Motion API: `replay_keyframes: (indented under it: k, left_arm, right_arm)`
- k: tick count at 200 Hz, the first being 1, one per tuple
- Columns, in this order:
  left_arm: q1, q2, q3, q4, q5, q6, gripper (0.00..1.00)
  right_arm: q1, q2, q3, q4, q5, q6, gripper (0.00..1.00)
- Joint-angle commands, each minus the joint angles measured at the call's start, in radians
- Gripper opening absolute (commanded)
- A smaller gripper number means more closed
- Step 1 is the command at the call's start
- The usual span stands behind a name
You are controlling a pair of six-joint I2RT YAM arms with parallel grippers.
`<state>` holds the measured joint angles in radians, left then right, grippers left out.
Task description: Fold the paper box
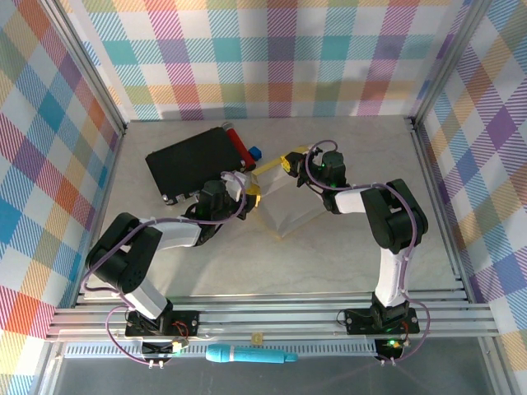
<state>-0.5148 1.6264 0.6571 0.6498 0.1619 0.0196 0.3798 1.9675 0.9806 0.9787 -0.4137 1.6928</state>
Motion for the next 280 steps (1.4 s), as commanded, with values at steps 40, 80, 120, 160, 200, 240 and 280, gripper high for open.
replay_keyframes:
  k: [40, 80, 120, 160, 200, 240, 280]
  left_arm:
    - [-0.01, 0.065, 0.014, 0.127, -0.047, -0.027, 0.32]
    - [-0.01, 0.081, 0.024, 0.137, -0.087, -0.041, 0.33]
    - [-0.01, 0.11, 0.029, 0.171, -0.107, -0.078, 0.34]
    - [-0.008, 0.13, 0.042, 0.169, -0.123, -0.092, 0.35]
    - [0.017, 0.132, 0.039, 0.171, -0.148, -0.13, 0.32]
    - [0.035, 0.147, 0.05, 0.178, -0.157, -0.154, 0.31]
    - [0.039, 0.165, 0.074, 0.178, -0.181, -0.167, 0.29]
  right_arm:
    - [0.005, 0.011, 0.034, 0.011, -0.018, 0.014, 0.0]
    - [0.01, 0.008, 0.039, -0.012, -0.019, -0.001, 0.0]
    - [0.025, 0.032, 0.036, 0.017, -0.004, -0.024, 0.0]
    - [0.046, 0.083, 0.035, 0.102, 0.042, -0.056, 0.0]
    - [0.067, 0.14, 0.053, 0.178, 0.077, -0.083, 0.0]
    - [0.08, 0.187, 0.069, 0.221, 0.092, -0.088, 0.0]
    - [0.085, 0.204, 0.061, 0.234, 0.093, -0.094, 0.0]
